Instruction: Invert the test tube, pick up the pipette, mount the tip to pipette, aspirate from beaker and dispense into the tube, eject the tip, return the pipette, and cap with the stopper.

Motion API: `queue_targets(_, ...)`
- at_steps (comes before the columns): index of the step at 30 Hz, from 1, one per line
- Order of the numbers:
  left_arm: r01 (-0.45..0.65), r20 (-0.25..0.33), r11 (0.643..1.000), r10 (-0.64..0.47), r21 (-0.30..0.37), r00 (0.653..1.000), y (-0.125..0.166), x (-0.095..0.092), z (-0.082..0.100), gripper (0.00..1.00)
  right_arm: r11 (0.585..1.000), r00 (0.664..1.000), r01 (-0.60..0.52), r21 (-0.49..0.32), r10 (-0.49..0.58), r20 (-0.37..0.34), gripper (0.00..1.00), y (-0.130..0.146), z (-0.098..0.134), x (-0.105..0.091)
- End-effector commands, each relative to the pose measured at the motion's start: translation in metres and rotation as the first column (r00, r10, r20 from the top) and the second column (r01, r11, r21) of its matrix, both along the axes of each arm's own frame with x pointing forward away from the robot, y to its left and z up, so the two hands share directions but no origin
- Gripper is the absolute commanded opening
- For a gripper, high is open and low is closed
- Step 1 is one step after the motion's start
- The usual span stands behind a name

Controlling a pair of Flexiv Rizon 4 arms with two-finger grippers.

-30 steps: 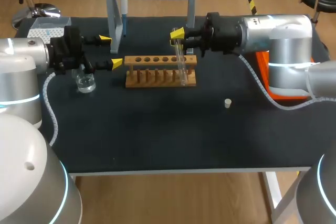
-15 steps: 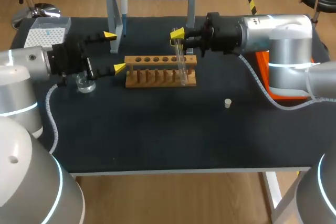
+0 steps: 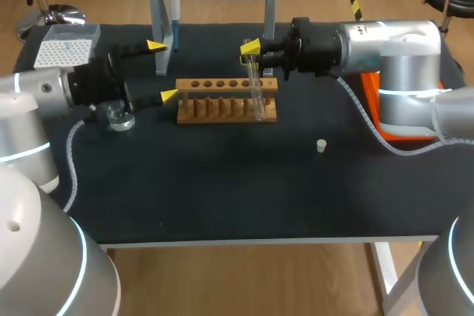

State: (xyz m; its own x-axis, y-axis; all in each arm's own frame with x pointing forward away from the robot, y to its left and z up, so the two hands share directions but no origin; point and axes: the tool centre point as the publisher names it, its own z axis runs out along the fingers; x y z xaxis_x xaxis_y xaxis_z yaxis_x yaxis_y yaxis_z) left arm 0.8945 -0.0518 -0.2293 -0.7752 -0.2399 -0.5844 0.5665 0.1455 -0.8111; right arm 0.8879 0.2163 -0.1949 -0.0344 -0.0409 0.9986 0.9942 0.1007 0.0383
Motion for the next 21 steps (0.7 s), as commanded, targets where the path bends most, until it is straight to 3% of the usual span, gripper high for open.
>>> queue_targets(1,-0.103,0.411,0.992,0.067,0.066,0.909,-0.006,-0.012,0.001,1.0,1.0,1.0,0.0,-0.002,0.0,0.0,0.0,0.0,0.0,0.0)
queue_targets(16,-0.103,0.411,0.992,0.067,0.066,0.909,-0.006,-0.012,0.001,1.0,1.0,1.0,0.0,-0.002,0.0,0.0,0.0,0.0,0.0,0.0)
queue_targets(21,-0.09,0.627,0.98,-0.042,0.177,0.778,-0.024,-0.02,0.012,1.0,1.0,1.0,0.0,-0.002,0.0,0.0,0.0,0.0,0.0,0.0)
